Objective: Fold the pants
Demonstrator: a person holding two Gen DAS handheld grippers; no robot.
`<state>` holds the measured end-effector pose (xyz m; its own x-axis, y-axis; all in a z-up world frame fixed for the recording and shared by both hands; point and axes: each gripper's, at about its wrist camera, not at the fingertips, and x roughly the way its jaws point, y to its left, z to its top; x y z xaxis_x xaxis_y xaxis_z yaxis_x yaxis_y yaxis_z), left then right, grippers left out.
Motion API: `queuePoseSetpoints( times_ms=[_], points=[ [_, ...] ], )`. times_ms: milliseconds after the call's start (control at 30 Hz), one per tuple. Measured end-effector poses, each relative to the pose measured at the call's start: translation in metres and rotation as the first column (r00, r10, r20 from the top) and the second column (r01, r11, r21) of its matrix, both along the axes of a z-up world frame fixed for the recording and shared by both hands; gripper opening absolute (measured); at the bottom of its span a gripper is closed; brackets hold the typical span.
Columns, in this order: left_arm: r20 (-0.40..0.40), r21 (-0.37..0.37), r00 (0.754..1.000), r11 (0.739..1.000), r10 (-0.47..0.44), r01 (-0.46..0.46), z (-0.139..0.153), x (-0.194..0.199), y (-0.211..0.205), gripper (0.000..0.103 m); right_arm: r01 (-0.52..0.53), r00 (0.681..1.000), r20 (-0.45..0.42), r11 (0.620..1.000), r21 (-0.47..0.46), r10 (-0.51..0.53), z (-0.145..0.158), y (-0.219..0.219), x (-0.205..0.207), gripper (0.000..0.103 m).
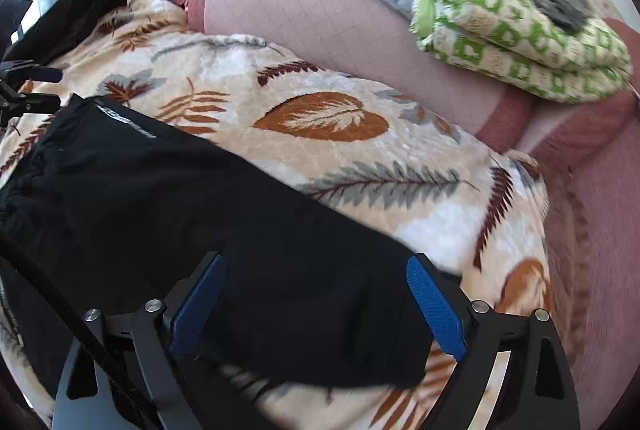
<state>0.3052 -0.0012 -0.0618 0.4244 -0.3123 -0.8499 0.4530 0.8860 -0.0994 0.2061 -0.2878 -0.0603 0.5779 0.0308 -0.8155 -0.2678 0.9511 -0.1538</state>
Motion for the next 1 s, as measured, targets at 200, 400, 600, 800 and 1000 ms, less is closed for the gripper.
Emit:
queuePoseSetpoints(
  times_ms=[200, 400, 600, 800, 1000],
  points=[
    [-0.081, 0.032, 0.992, 0.994, -0.101, 0.104, -0.040, 0.042, -0.025, 0.097, -0.052, 0.995, -0.083, 0.997, 0.058, 0.057, -0.035, -0.013, 0.060, 0.095],
    [-0.136, 0.110, 0.974, 0.974, -0.181, 0.197, -0.068, 0.055, -0.042, 0.100, -0.073, 0.986, -0.140, 0.986, 0.150, 0.094, -0.069, -0.017, 0.091, 0.095],
    [-0.140, 0.068, 0.959, 0.964, -0.245, 0.256, -0.050, 0.041, -0.044, 0.019, -0.100, 0.982, -0.145, 0.983, 0.151, 0.123, -0.081, -0.006, 0.090, 0.068],
    [-0.067, 0.064, 0.971, 0.970, -0.231, 0.235, -0.025, 0.018, -0.040, 0.013, -0.073, 0.979, -0.169, 0.973, 0.221, 0.112, -0.063, -0.001, 0.073, 0.008],
    [0.047, -0.003, 0.977, 0.978, -0.208, 0.208, 0.024, -0.043, -0.021, 0.012, -0.037, 0.991, -0.113, 0.973, 0.229, 0.064, -0.022, 0.010, 0.023, 0.007]
  ],
)
